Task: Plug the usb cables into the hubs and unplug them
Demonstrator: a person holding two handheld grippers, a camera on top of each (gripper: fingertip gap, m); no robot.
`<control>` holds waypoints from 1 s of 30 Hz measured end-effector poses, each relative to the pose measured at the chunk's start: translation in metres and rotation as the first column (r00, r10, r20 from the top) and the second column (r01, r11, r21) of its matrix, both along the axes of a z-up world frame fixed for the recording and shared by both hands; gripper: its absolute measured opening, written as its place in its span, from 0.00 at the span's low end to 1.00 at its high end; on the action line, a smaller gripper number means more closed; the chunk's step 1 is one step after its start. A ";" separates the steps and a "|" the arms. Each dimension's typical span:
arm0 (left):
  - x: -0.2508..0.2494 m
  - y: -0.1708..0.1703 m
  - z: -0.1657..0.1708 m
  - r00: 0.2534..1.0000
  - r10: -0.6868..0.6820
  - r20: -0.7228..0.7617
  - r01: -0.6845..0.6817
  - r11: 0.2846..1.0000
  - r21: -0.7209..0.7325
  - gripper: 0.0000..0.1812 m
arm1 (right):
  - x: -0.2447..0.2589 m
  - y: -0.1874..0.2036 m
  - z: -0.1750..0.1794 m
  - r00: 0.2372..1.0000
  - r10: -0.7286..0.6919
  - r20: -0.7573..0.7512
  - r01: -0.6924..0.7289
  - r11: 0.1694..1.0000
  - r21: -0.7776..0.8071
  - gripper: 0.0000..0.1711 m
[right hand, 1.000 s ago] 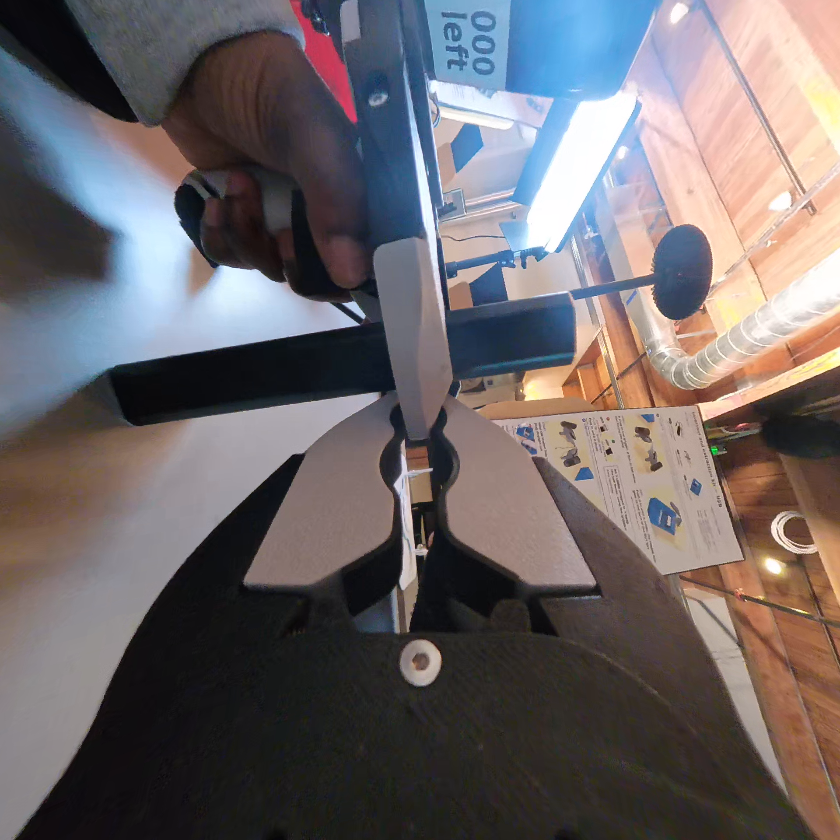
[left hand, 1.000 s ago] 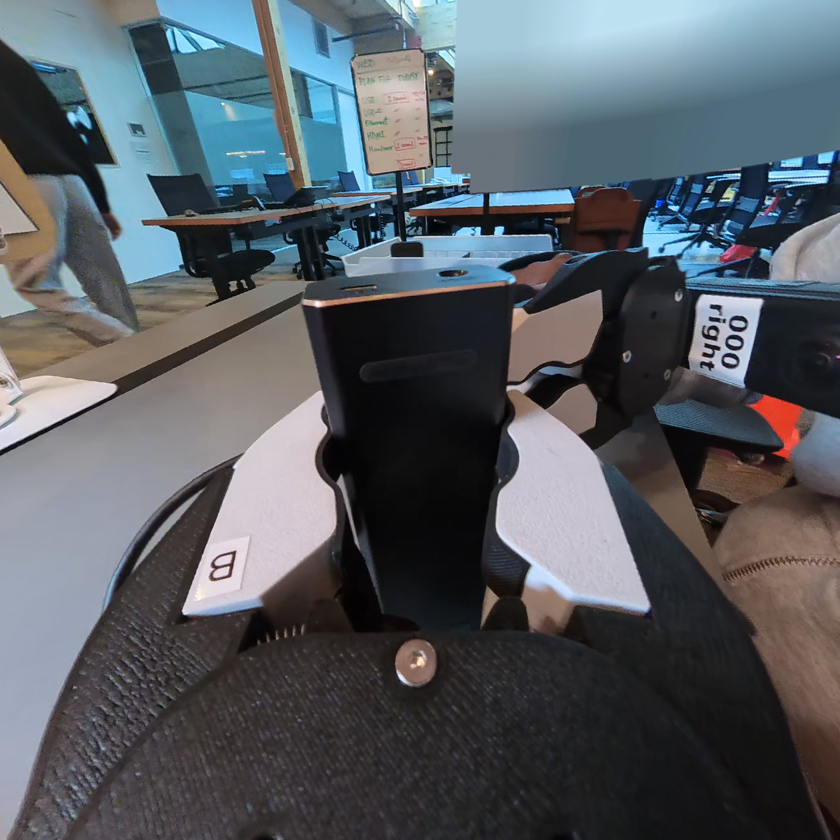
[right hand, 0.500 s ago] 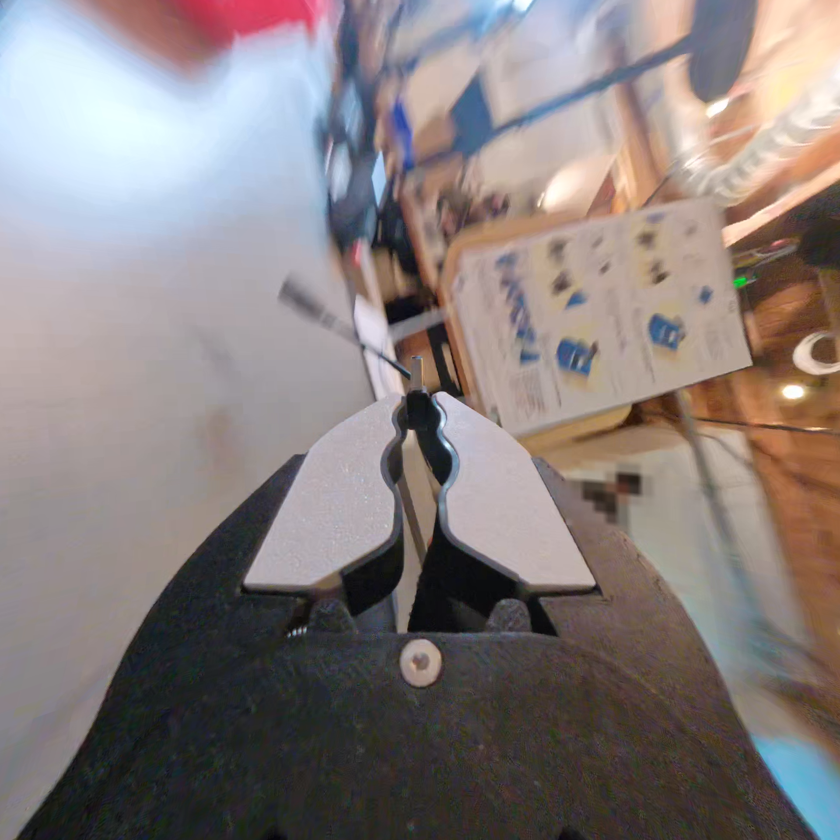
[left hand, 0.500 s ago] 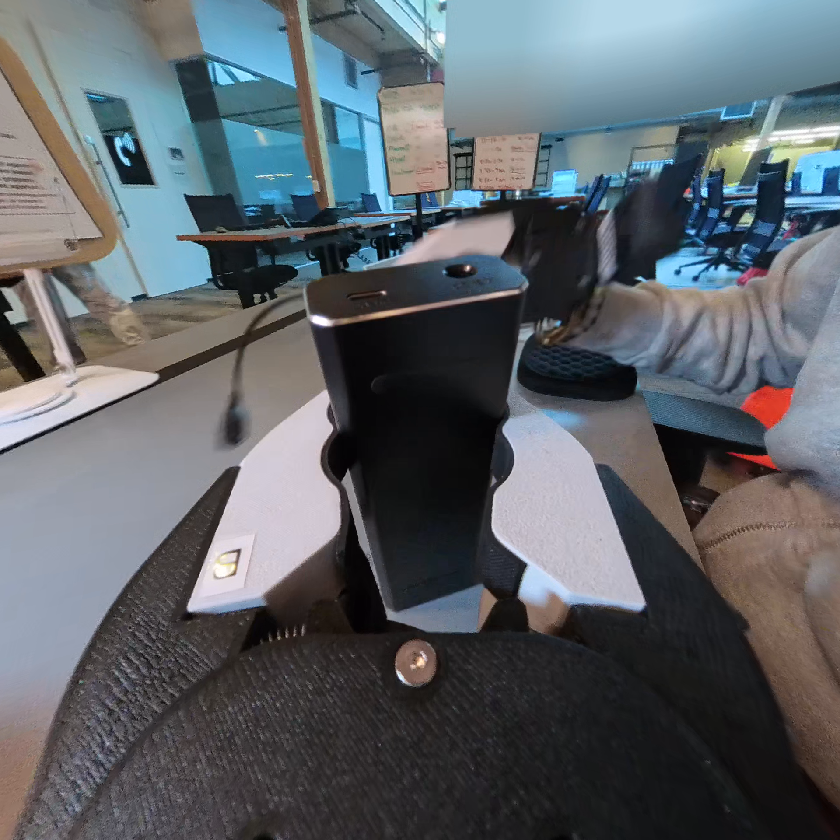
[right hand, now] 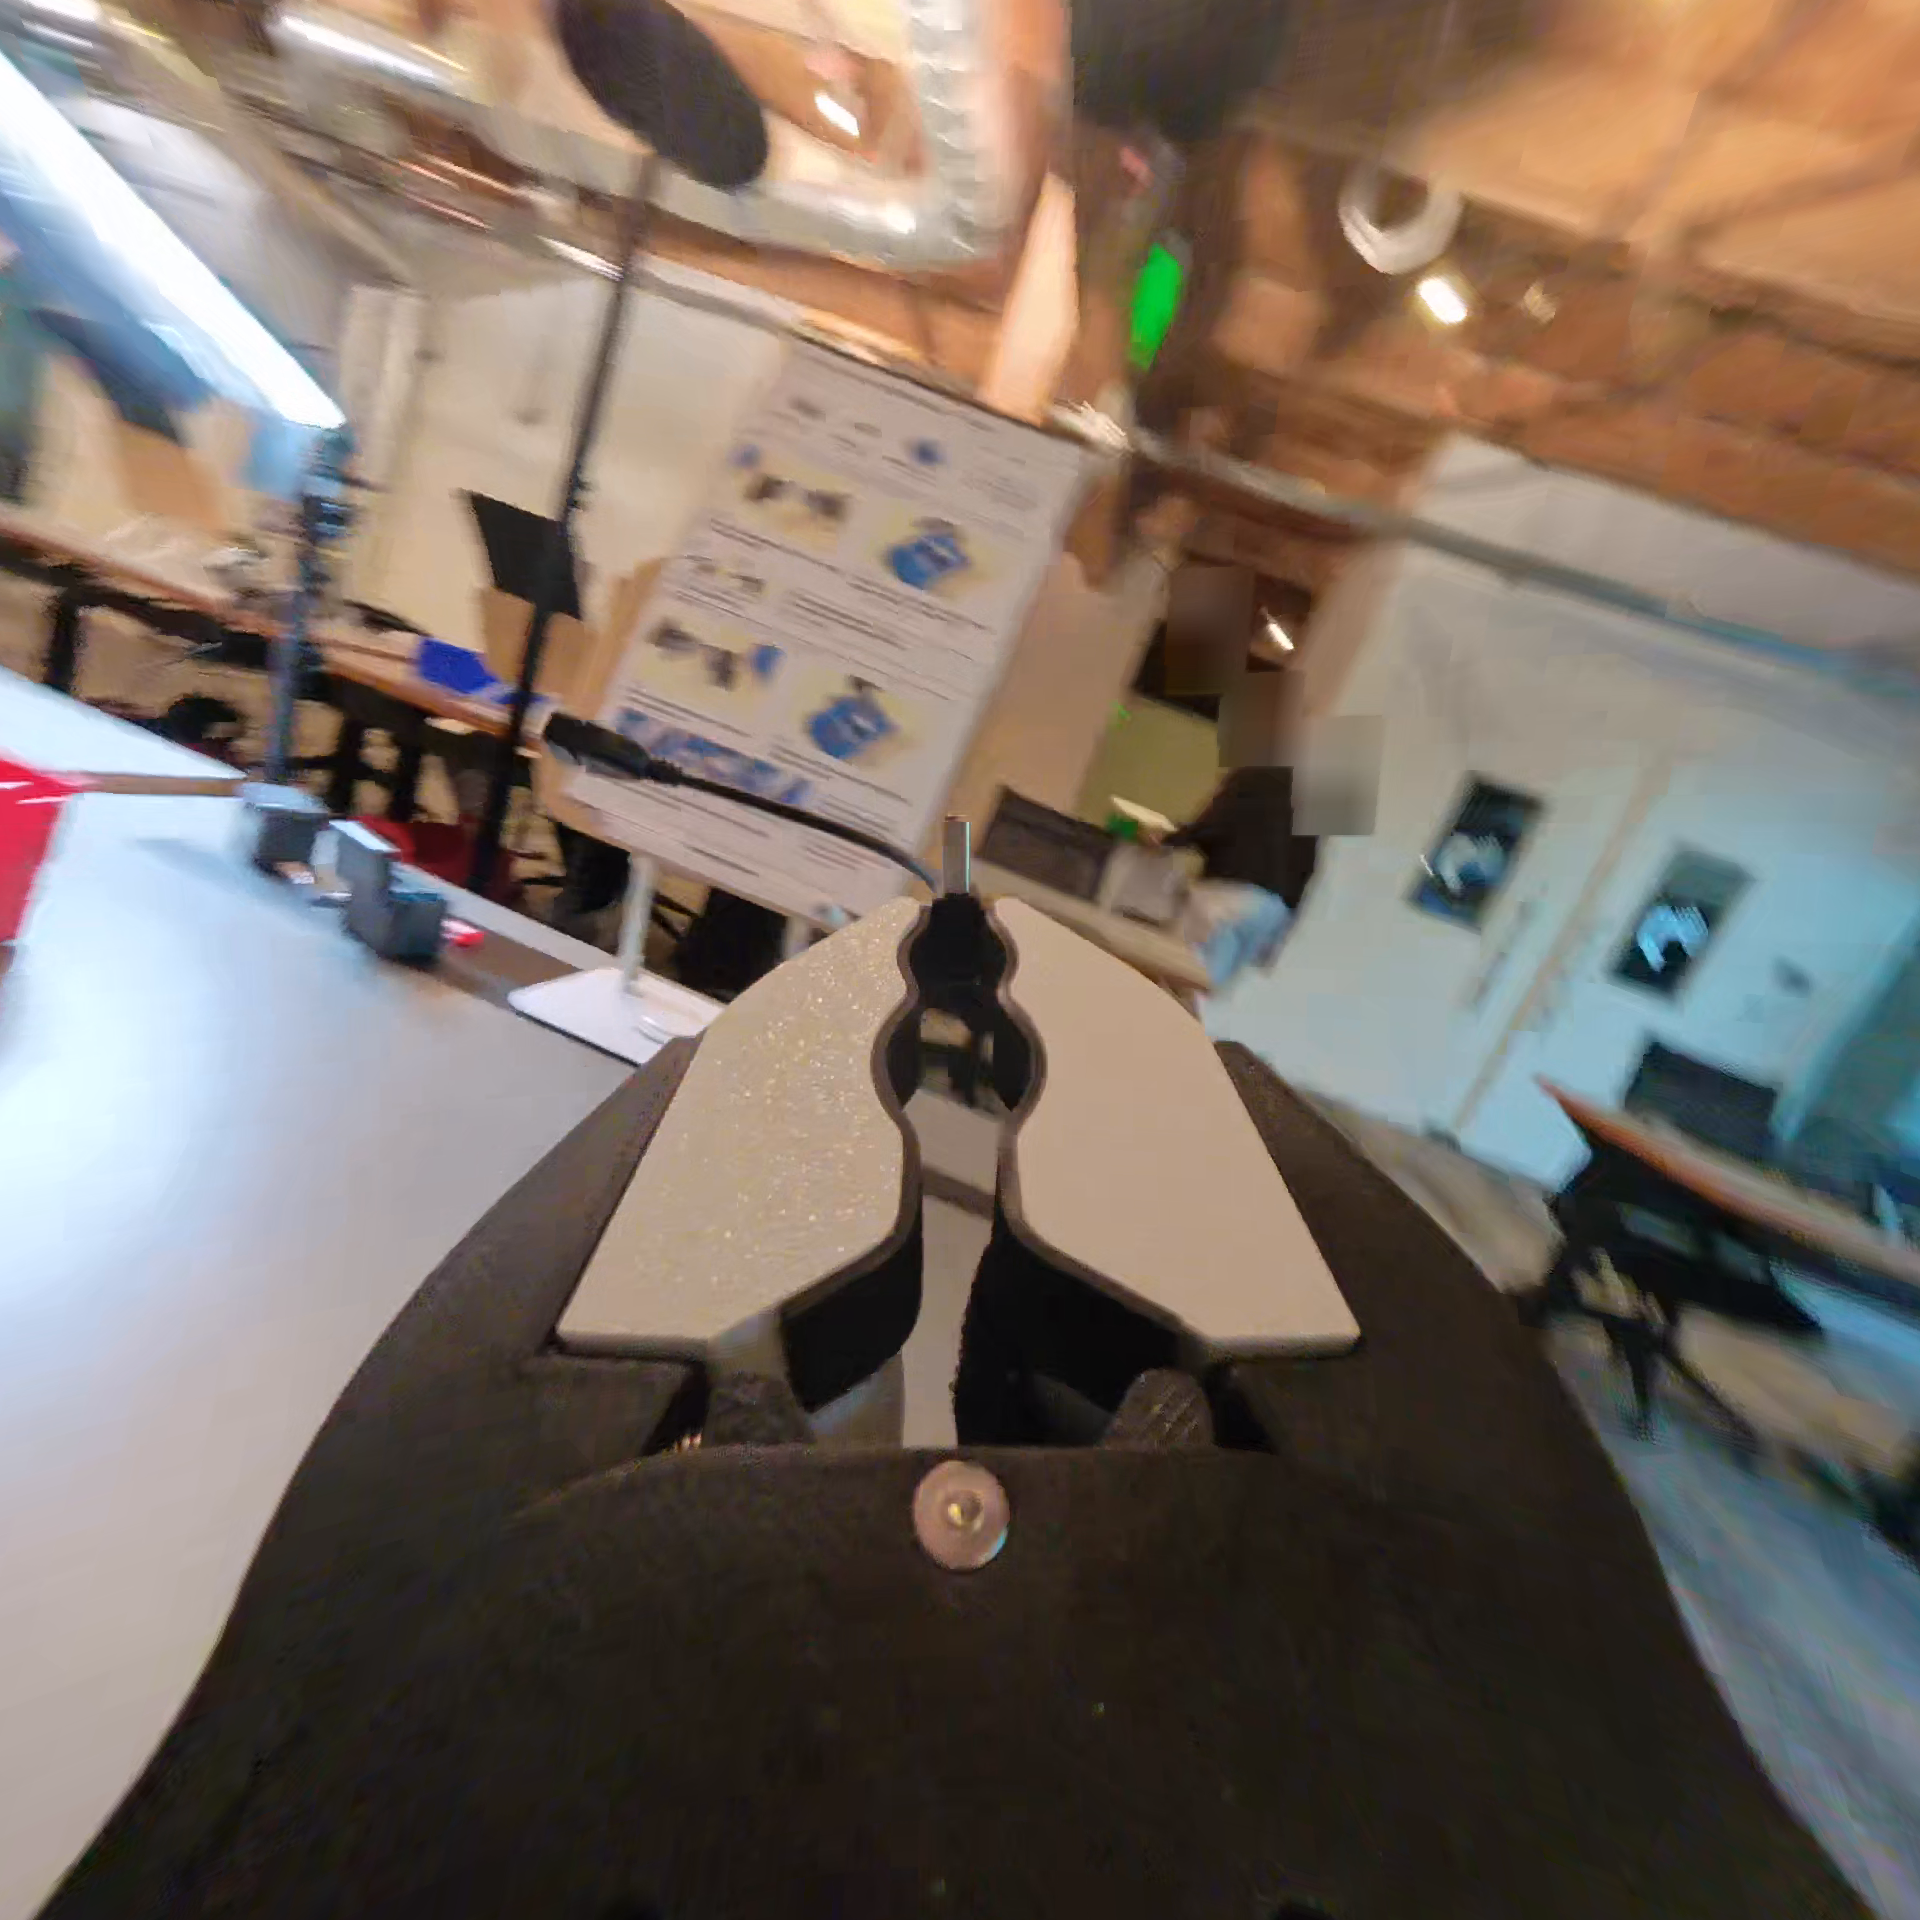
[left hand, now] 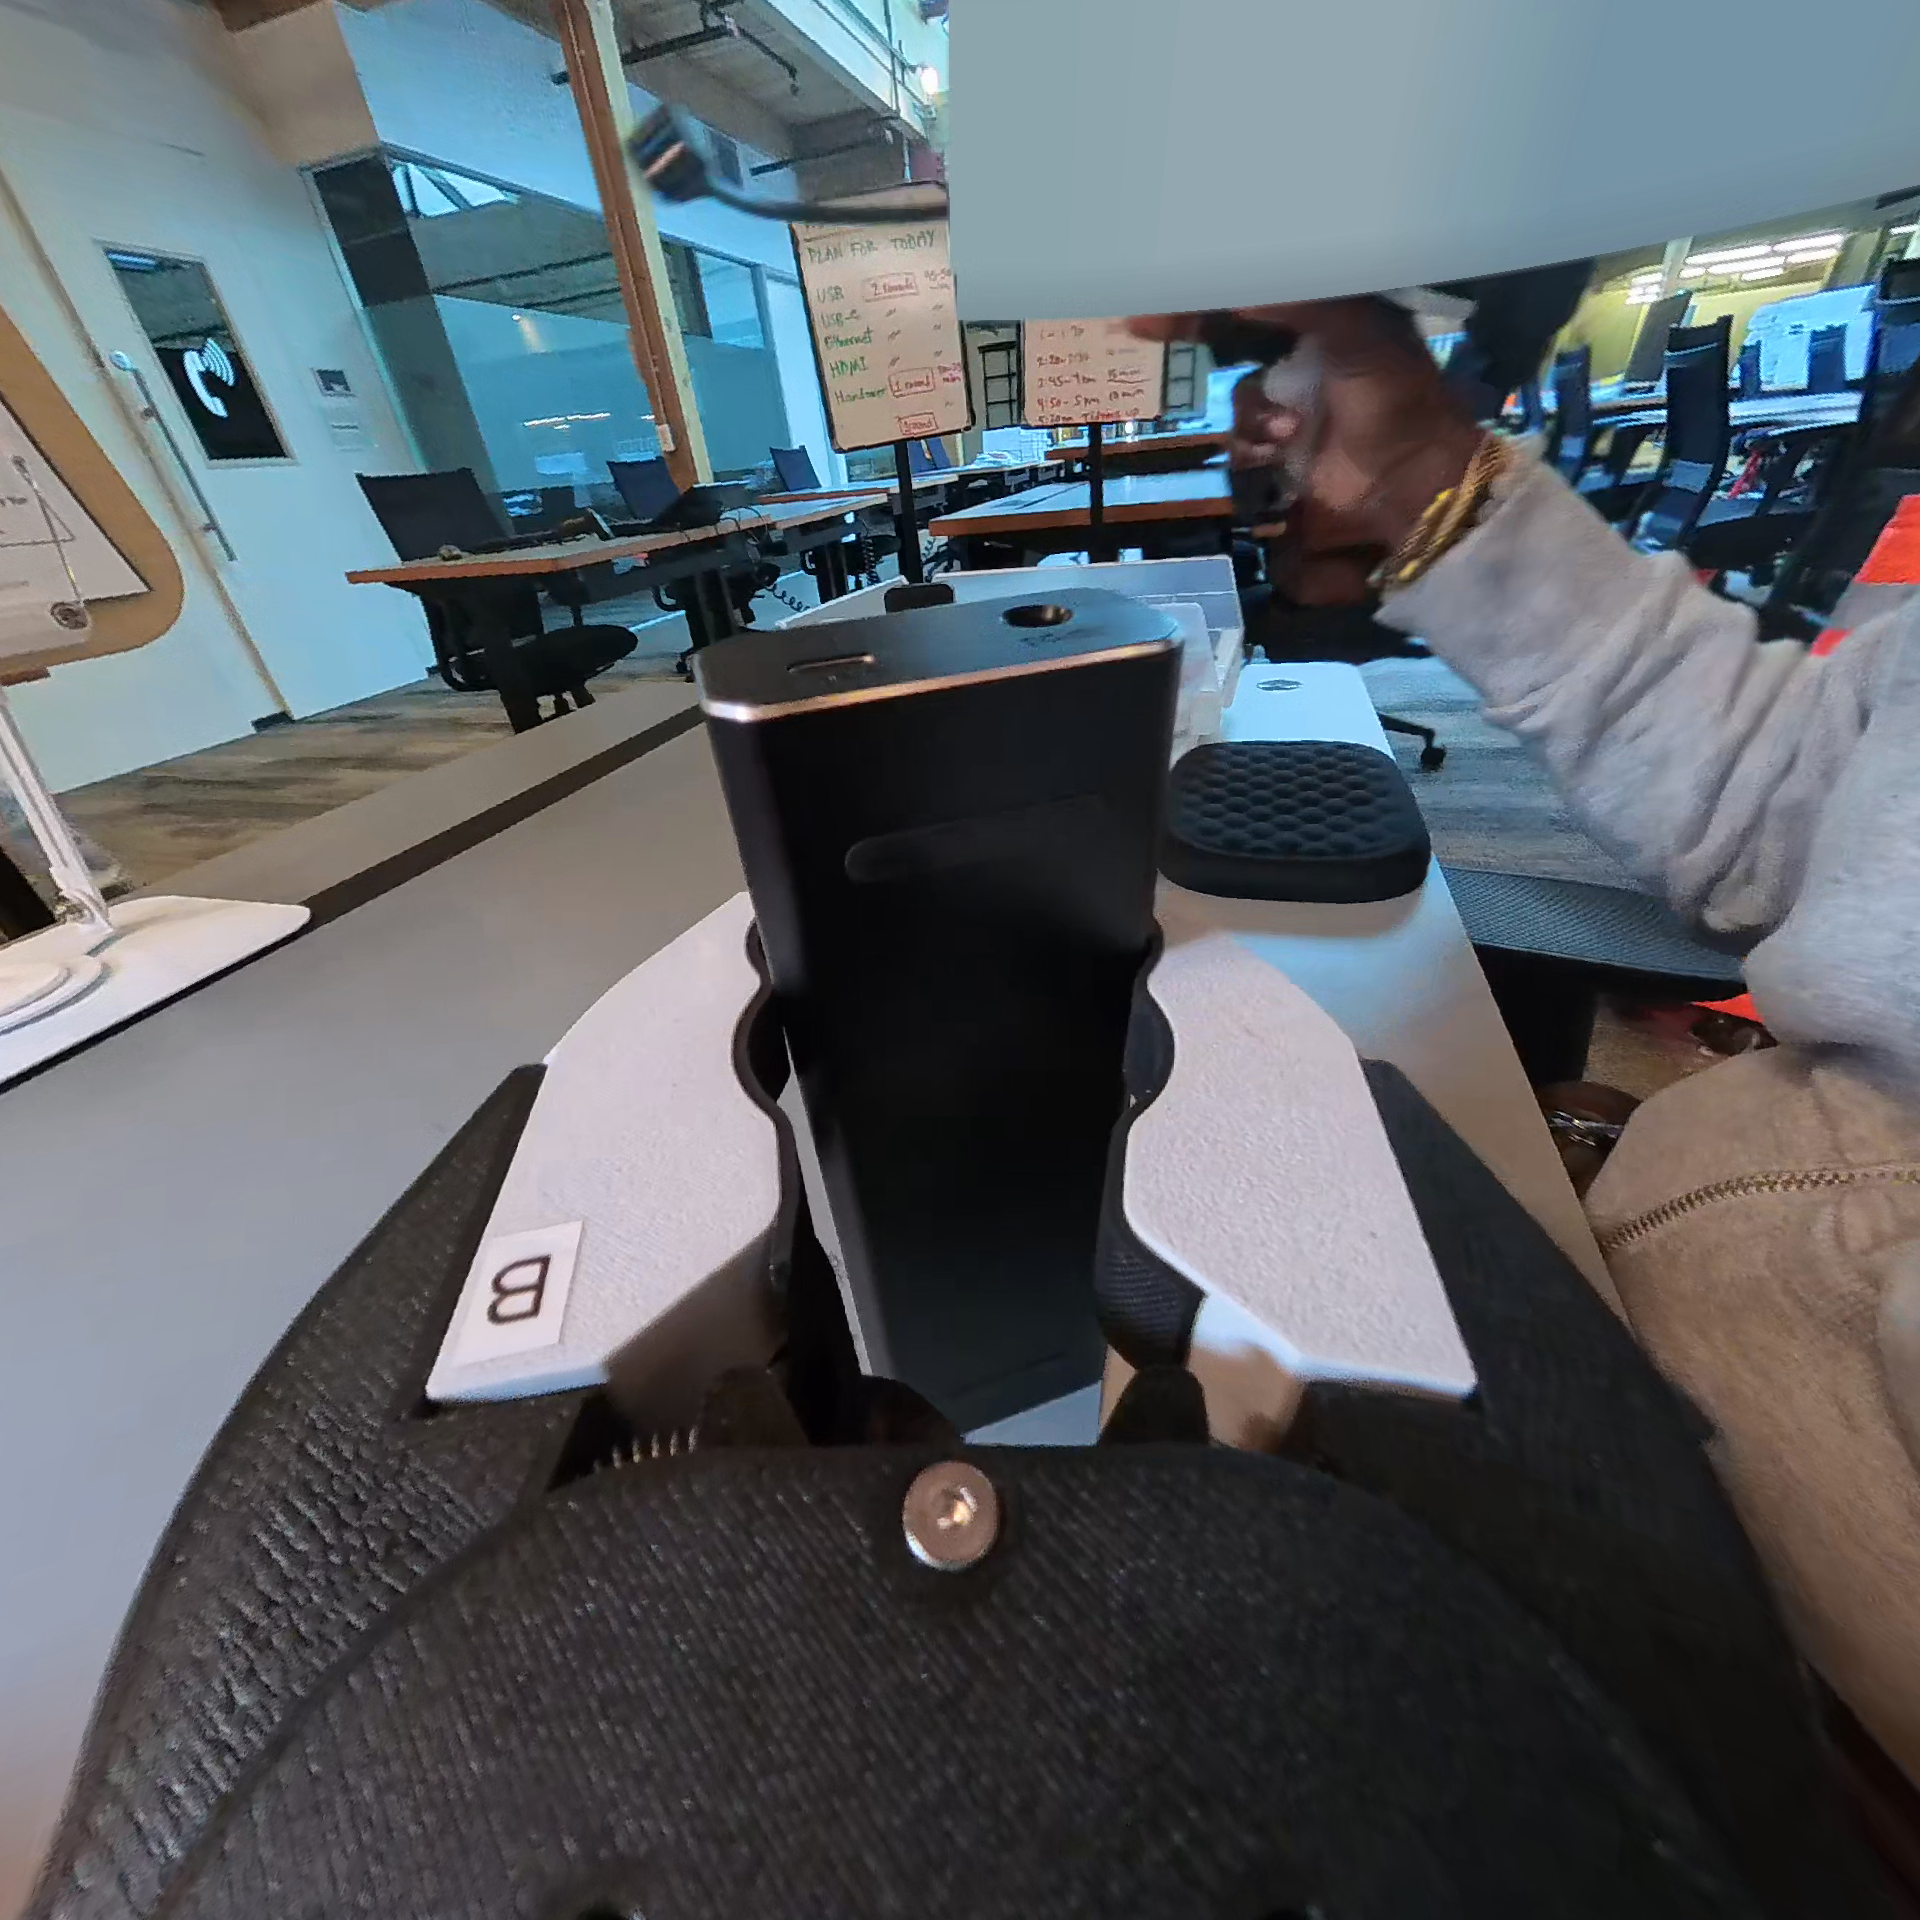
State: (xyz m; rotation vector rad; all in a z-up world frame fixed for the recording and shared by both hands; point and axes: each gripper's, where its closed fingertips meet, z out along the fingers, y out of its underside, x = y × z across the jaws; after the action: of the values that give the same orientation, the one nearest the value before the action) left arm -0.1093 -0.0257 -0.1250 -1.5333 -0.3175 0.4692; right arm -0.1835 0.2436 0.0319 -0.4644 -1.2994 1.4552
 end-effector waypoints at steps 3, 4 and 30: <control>-0.001 0.000 0.000 1.000 0.008 0.003 -0.008 1.000 0.001 0.35 | 0.007 0.076 -0.015 0.956 -0.215 0.201 0.229 0.972 -0.051 0.05; 0.000 0.000 0.000 1.000 0.011 -0.001 -0.011 1.000 -0.001 0.35 | 0.011 0.098 -0.023 0.920 -0.293 0.260 0.314 0.949 -0.043 0.05; -0.002 0.000 0.000 1.000 0.029 -0.008 -0.029 1.000 -0.005 0.35 | -0.041 0.119 -0.185 0.403 -0.057 0.913 0.278 0.959 -0.063 0.17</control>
State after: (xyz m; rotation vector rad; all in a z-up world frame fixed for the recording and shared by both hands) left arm -0.1109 -0.0262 -0.1249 -1.5329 -0.3329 0.4992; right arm -0.2242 0.3629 -0.1530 -1.6844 -1.8503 1.1363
